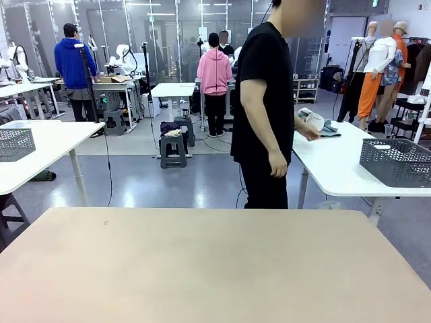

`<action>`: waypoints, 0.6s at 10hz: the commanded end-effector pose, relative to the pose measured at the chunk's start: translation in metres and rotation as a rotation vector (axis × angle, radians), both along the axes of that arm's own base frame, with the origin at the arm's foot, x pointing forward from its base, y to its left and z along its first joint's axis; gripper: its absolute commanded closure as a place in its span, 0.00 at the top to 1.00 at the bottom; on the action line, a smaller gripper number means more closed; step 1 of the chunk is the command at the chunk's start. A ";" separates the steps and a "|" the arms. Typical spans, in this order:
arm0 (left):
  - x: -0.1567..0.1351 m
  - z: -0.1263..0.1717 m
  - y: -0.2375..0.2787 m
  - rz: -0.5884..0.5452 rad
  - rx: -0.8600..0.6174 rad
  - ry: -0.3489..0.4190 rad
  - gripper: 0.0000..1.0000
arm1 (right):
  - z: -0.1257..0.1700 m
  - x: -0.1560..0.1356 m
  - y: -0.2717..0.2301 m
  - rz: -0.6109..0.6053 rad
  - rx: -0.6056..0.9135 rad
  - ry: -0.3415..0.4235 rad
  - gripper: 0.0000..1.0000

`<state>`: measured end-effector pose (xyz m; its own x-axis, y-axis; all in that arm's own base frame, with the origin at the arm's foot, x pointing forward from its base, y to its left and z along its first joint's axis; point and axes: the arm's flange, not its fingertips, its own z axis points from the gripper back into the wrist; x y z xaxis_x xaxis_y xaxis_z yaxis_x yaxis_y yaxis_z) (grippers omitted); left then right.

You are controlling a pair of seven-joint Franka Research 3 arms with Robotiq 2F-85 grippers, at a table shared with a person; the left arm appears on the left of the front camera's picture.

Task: Fold the towels and place them in the basket.
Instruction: When a person lays out a Towel with hook on the table, fold it in half twice.

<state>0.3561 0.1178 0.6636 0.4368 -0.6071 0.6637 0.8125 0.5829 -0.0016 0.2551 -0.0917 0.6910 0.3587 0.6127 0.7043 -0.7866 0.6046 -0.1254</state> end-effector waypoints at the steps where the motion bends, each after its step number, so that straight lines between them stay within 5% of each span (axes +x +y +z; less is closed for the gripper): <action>1: 0.000 0.000 -0.001 -0.001 -0.002 -0.002 1.00 | 0.000 0.000 0.000 0.000 0.001 0.000 1.00; 6: 0.000 0.000 -0.001 -0.001 -0.002 -0.002 1.00 | 0.000 0.000 0.000 0.000 0.001 0.000 1.00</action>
